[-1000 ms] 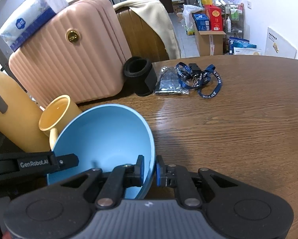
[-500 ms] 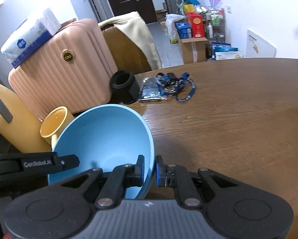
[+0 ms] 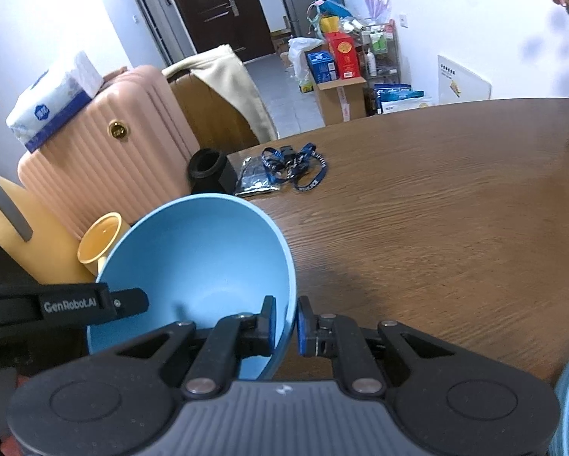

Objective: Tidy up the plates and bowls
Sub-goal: 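Lift the gripped blue bowl off the table with both tools, then carry the gripped blue bowl with both tools toward the nested blue bowls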

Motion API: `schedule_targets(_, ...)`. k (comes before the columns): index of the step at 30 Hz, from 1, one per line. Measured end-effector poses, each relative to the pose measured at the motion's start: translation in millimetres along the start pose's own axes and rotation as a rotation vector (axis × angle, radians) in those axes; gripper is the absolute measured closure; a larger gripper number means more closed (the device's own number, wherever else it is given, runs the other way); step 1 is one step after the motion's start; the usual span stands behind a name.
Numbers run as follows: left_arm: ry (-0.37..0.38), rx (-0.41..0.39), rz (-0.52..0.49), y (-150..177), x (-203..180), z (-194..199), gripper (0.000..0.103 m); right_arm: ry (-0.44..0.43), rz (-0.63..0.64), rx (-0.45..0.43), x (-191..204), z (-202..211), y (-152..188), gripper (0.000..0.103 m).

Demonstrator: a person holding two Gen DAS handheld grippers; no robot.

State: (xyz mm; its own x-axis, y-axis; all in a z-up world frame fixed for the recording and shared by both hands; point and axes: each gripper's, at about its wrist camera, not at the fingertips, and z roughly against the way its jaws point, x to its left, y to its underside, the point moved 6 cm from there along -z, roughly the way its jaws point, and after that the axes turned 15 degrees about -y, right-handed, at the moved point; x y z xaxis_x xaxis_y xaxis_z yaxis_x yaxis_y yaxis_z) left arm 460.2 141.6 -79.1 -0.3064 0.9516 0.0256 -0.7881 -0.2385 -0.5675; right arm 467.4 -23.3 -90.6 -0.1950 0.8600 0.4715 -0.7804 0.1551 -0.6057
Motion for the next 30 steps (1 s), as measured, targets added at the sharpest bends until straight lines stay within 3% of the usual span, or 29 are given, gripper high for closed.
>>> schedule_targets(30,0.057,-0.035,-0.116,54,-55,65,0.086,0.055,-0.076,-0.092,-40,98,35,0.093)
